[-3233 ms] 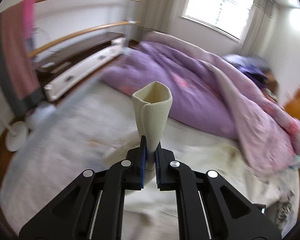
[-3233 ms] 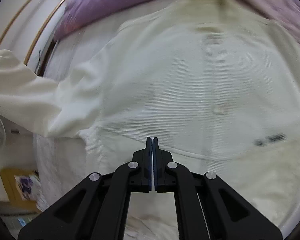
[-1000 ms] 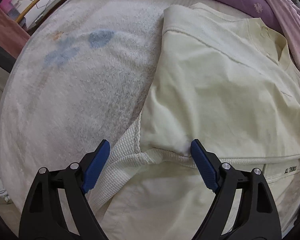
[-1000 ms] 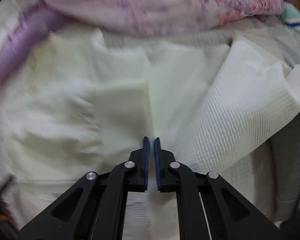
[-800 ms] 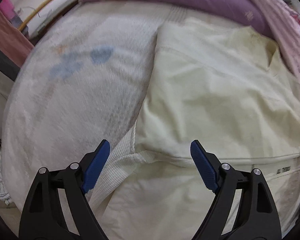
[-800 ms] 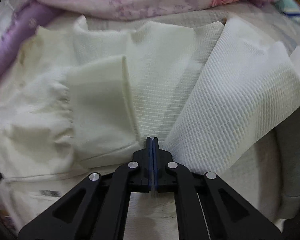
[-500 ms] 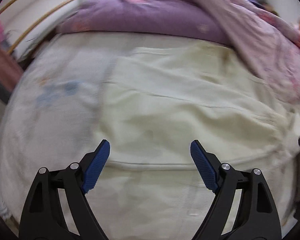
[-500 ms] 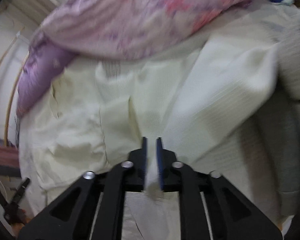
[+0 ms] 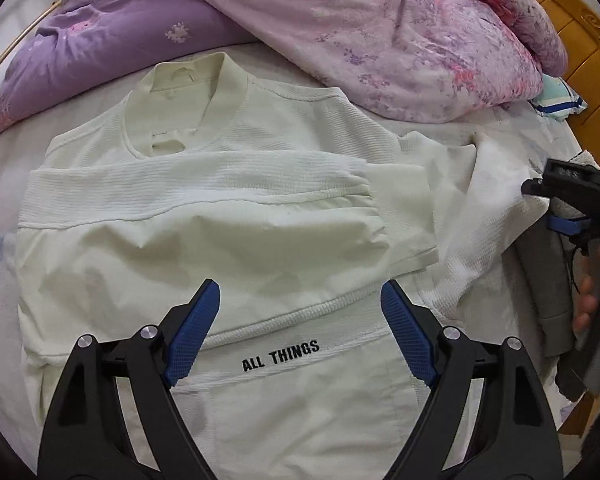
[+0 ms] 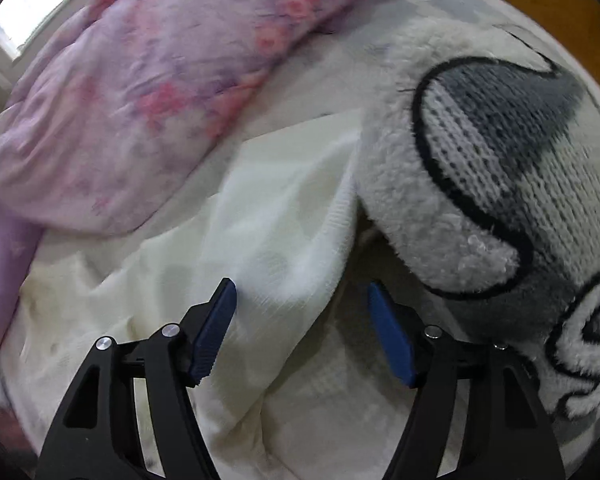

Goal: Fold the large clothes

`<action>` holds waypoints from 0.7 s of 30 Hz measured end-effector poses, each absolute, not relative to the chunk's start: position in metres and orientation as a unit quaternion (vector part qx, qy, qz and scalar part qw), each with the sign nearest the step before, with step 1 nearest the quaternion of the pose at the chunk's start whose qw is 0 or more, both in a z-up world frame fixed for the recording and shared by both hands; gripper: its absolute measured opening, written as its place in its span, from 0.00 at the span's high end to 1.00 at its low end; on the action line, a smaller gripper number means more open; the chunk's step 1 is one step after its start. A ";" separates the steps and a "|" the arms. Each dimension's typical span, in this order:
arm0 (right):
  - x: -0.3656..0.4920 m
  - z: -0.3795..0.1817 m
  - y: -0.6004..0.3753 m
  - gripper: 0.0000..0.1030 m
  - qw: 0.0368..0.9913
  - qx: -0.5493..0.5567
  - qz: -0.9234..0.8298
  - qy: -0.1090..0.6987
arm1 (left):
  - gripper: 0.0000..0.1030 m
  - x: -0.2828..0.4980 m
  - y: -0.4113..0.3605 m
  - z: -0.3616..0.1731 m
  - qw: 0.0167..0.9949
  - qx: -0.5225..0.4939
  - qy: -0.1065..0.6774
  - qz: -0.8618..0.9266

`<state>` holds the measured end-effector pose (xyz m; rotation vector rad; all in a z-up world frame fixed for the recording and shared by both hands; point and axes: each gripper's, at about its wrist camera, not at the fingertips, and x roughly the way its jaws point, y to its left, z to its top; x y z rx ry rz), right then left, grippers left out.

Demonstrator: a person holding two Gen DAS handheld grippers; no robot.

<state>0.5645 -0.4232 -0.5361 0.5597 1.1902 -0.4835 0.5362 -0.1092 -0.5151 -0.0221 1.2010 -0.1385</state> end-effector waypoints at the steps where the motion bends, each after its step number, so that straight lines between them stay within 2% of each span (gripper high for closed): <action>1: 0.564 -0.539 -0.423 0.37 0.759 0.263 -0.238 0.547 | 0.19 0.534 -0.107 -0.516 0.822 -0.010 0.566 -0.063; 5: 0.562 -0.559 -0.435 0.37 0.746 0.316 -0.252 0.530 | 0.19 0.533 -0.092 -0.522 0.817 -0.013 0.574 -0.051; 6: 0.560 -0.564 -0.440 0.55 0.754 0.334 -0.234 0.515 | 0.19 0.533 -0.087 -0.523 0.815 -0.018 0.577 -0.048; 7: 0.558 -0.565 -0.444 0.86 0.764 0.343 -0.219 0.501 | 0.19 0.533 -0.082 -0.524 0.814 -0.025 0.579 -0.045; 8: 0.556 -0.561 -0.446 0.90 0.773 0.342 -0.214 0.489 | 0.19 0.533 -0.077 -0.524 0.813 -0.028 0.581 -0.040; 11: 0.550 -0.522 -0.433 0.93 0.837 0.278 -0.176 0.438 | 0.19 0.530 -0.064 -0.521 0.814 -0.029 0.578 -0.037; 15: 0.549 -0.466 -0.370 0.94 0.903 0.160 -0.054 0.395 | 0.19 0.528 -0.036 -0.515 0.816 -0.052 0.575 -0.020; 18: 0.541 -0.461 -0.293 0.94 0.893 0.114 0.095 0.425 | 0.19 0.527 -0.008 -0.508 0.815 -0.091 0.573 0.004; 21: 0.527 -0.497 -0.228 0.93 0.840 0.106 0.162 0.507 | 0.19 0.525 0.015 -0.500 0.816 -0.101 0.568 0.034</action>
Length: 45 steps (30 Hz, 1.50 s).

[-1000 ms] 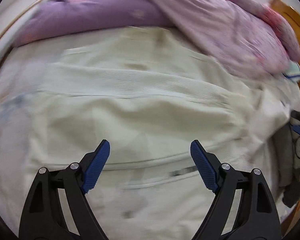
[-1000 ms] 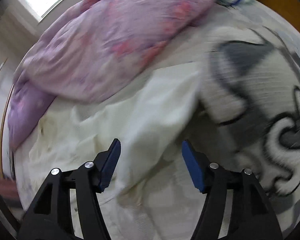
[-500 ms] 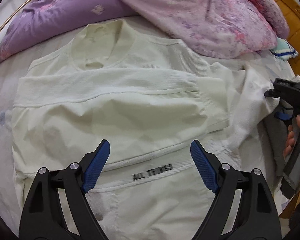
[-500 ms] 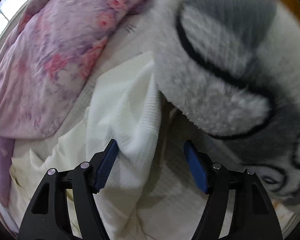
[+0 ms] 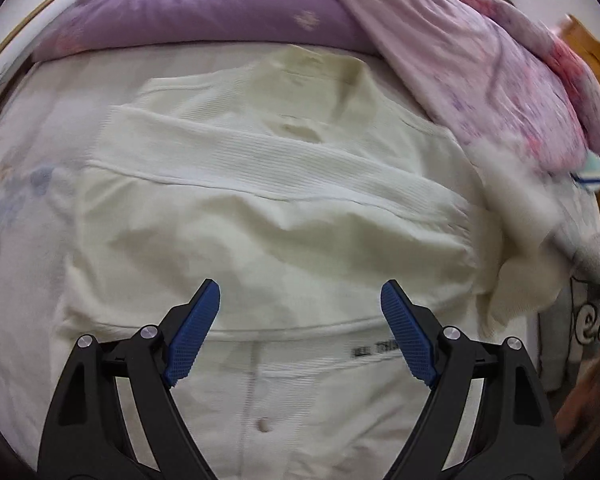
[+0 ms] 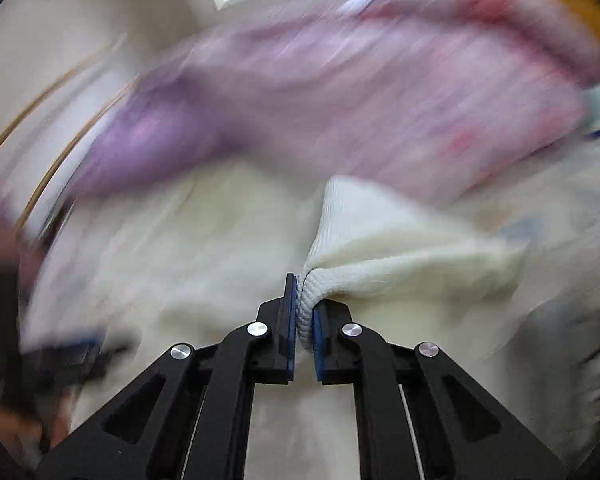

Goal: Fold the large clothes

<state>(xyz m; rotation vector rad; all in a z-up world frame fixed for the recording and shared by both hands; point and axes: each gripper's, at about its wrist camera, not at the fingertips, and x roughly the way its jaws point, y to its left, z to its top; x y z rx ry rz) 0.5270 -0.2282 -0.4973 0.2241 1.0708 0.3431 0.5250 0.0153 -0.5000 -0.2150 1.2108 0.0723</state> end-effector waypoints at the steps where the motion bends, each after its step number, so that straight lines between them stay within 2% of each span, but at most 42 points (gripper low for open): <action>1: 0.523 -0.512 -0.217 0.87 0.827 0.107 0.163 0.527 | 0.19 0.524 0.021 -0.498 0.816 -0.101 0.568 0.042; 3: 0.519 -0.547 -0.210 0.78 0.790 0.140 0.143 0.580 | 0.19 0.521 0.034 -0.494 0.815 -0.103 0.568 0.057; 5: 0.513 -0.562 -0.219 0.74 0.776 0.191 0.132 0.586 | 0.19 0.518 0.040 -0.490 0.814 -0.102 0.568 0.061; 6: 0.507 -0.563 -0.228 0.67 0.772 0.218 0.130 0.583 | 0.19 0.518 0.040 -0.488 0.815 -0.100 0.568 0.062; 7: 0.503 -0.562 -0.238 0.54 0.767 0.250 0.137 0.575 | 0.19 0.518 0.039 -0.486 0.817 -0.095 0.566 0.062; 8: 0.497 -0.559 -0.244 0.49 0.765 0.266 0.146 0.568 | 0.19 0.518 0.036 -0.483 0.819 -0.091 0.564 0.058; 9: 0.489 -0.552 -0.254 0.45 0.770 0.279 0.147 0.554 | 0.19 0.521 0.030 -0.479 0.822 -0.087 0.561 0.052; 12: 0.466 -0.532 -0.294 0.41 0.791 0.313 0.103 0.515 | 0.19 0.533 -0.001 -0.472 0.829 -0.075 0.553 0.020; 18: 0.450 -0.561 -0.369 0.42 0.788 0.319 -0.024 0.526 | 0.19 0.561 -0.121 -0.472 0.829 -0.012 0.551 -0.097; 20: 0.447 -0.572 -0.386 0.51 0.785 0.316 -0.038 0.532 | 0.19 0.567 -0.167 -0.481 0.822 0.016 0.554 -0.131; 22: 0.444 -0.588 -0.402 0.68 0.771 0.322 -0.049 0.546 | 0.19 0.573 -0.215 -0.495 0.811 0.045 0.560 -0.163; 24: 0.443 -0.598 -0.409 0.74 0.766 0.335 -0.049 0.546 | 0.19 0.578 -0.256 -0.512 0.803 0.076 0.564 -0.178; 27: 0.442 -0.608 -0.413 0.76 0.765 0.347 -0.037 0.542 | 0.19 0.586 -0.304 -0.540 0.791 0.124 0.570 -0.182; 33: 0.442 -0.612 -0.415 0.72 0.767 0.349 -0.024 0.537 | 0.19 0.604 -0.350 -0.581 0.779 0.194 0.572 -0.169; 35: 0.439 -0.613 -0.415 0.69 0.767 0.353 -0.021 0.535 | 0.41 0.610 -0.355 -0.592 0.772 0.199 0.579 -0.168; 36: 0.440 -0.613 -0.415 0.66 0.767 0.355 -0.017 0.534 | 0.72 0.613 -0.354 -0.595 0.765 0.186 0.590 -0.180; 37: 0.440 -0.613 -0.415 0.64 0.767 0.357 -0.013 0.534 | 0.85 0.617 -0.349 -0.592 0.764 0.176 0.594 -0.181; 42: 0.449 -0.605 -0.408 0.58 0.767 0.324 -0.012 0.554 | 0.86 0.624 -0.280 -0.512 0.802 0.040 0.553 -0.220; 43: 0.453 -0.600 -0.403 0.52 0.773 0.305 -0.013 0.556 | 0.86 0.623 -0.259 -0.488 0.815 0.019 0.536 -0.221; 45: 0.458 -0.585 -0.392 0.46 0.792 0.275 -0.001 0.545 | 0.86 0.620 -0.227 -0.454 0.836 -0.001 0.507 -0.210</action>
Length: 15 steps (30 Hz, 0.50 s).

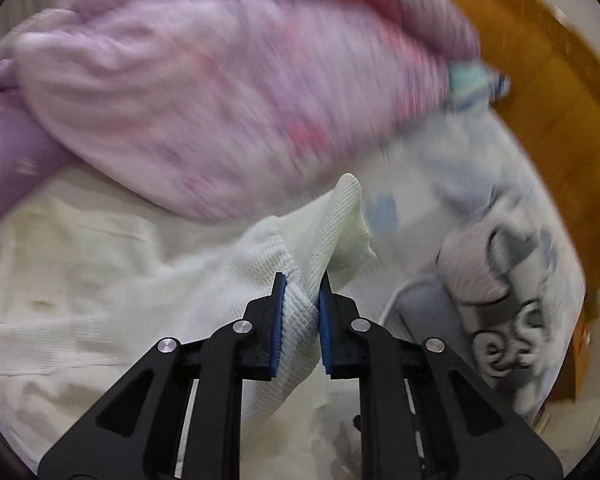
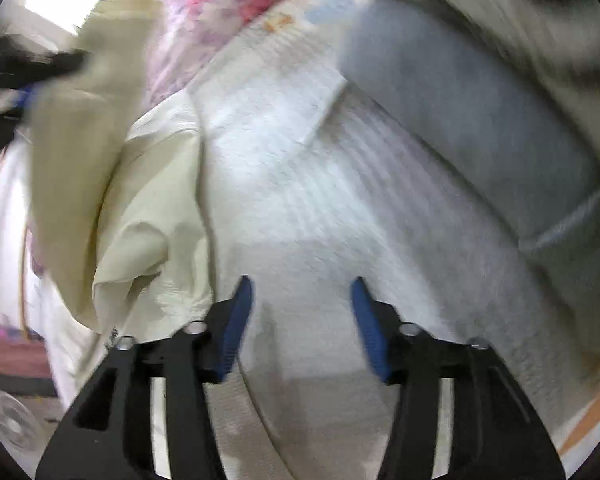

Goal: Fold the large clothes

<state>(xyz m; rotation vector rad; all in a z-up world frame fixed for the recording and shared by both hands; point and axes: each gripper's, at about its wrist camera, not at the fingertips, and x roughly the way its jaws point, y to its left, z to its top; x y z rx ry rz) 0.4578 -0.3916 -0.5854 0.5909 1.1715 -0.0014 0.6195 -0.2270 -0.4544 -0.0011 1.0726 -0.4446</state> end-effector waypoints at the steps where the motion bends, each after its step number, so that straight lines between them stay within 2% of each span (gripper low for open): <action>1: 0.461 -0.578 -0.384 0.46 0.802 0.264 0.016 0.536 | 0.86 0.618 -0.207 -0.437 0.848 -0.013 0.493 -0.195; 3: 0.466 -0.567 -0.369 0.44 0.812 0.248 0.048 0.526 | 0.86 0.614 -0.162 -0.411 0.866 -0.044 0.469 -0.165; 5: 0.472 -0.560 -0.356 0.35 0.818 0.227 0.072 0.524 | 0.86 0.608 -0.115 -0.394 0.882 -0.064 0.451 -0.119; 7: 0.479 -0.557 -0.340 0.33 0.820 0.203 0.090 0.527 | 0.86 0.602 -0.079 -0.387 0.889 -0.084 0.442 -0.085; 11: 0.489 -0.565 -0.323 0.33 0.815 0.173 0.103 0.544 | 0.86 0.588 0.006 -0.409 0.872 -0.177 0.454 -0.043; 15: 0.501 -0.576 -0.309 0.33 0.815 0.147 0.104 0.551 | 0.86 0.566 0.080 -0.467 0.839 -0.277 0.468 -0.013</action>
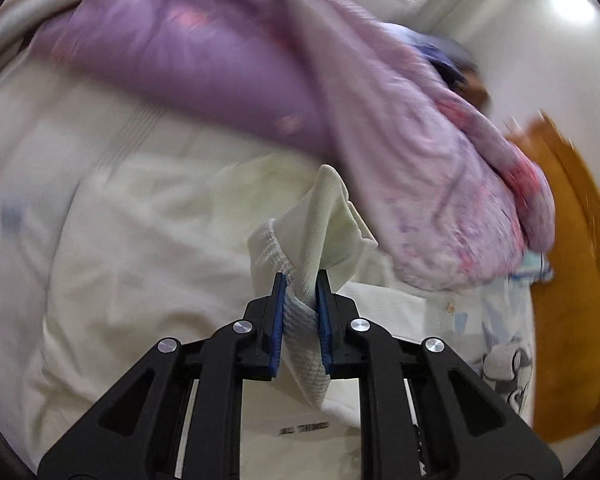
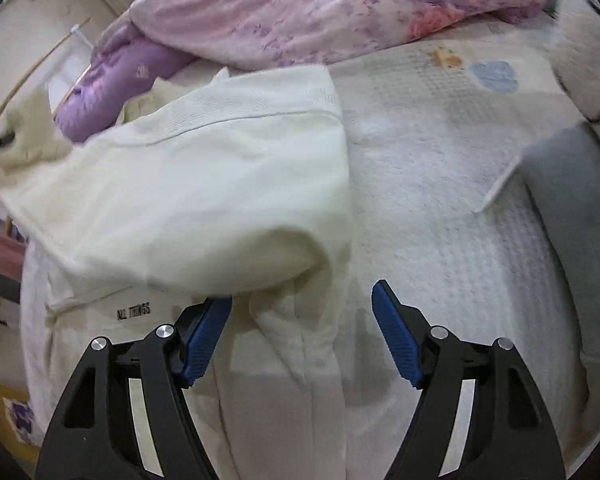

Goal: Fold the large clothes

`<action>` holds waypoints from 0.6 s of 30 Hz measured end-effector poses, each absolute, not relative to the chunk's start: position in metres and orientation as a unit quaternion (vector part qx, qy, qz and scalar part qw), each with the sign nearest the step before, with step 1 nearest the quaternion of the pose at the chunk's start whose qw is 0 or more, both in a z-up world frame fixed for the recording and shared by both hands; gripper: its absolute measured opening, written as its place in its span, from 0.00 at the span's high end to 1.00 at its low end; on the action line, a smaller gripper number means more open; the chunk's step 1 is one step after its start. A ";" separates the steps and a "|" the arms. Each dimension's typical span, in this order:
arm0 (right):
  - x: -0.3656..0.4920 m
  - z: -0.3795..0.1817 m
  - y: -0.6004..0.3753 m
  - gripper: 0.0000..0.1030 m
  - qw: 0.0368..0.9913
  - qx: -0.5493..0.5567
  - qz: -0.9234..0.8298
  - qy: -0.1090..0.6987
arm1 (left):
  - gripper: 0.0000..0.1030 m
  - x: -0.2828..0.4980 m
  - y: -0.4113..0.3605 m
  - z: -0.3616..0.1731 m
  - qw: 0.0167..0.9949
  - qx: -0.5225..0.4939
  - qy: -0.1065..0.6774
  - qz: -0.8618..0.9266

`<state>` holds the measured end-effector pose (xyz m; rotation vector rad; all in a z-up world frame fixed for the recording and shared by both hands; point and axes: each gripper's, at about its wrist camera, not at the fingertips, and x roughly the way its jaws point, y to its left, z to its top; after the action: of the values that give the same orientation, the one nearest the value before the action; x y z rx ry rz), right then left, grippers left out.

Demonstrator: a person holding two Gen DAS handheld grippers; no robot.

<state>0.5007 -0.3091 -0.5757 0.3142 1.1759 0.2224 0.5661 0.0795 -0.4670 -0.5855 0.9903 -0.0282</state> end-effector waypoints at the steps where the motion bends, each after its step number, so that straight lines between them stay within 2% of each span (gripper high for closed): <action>1: 0.503 -0.576 -0.306 0.33 0.815 0.147 0.107 0.550 | 0.87 0.559 0.094 -0.476 0.832 -0.296 0.469 -0.007; 5: 0.510 -0.586 -0.288 0.30 0.805 0.121 0.109 0.570 | 0.87 0.530 0.155 -0.506 0.808 -0.384 0.447 0.014; 8: 0.503 -0.579 -0.289 0.31 0.829 0.086 0.062 0.549 | 0.88 0.510 0.188 -0.521 0.796 -0.427 0.428 0.028; 10: 0.497 -0.576 -0.301 0.34 0.835 0.108 0.044 0.538 | 0.88 0.503 0.202 -0.531 0.790 -0.440 0.425 0.033; 18: 0.473 -0.599 -0.331 0.33 0.797 0.198 -0.003 0.570 | 0.88 0.473 0.223 -0.596 0.738 -0.494 0.457 0.043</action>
<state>0.4731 -0.3314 -0.5991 0.4255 1.2245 -0.0055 0.4733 0.2233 -0.5958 -1.0839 1.0035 0.0948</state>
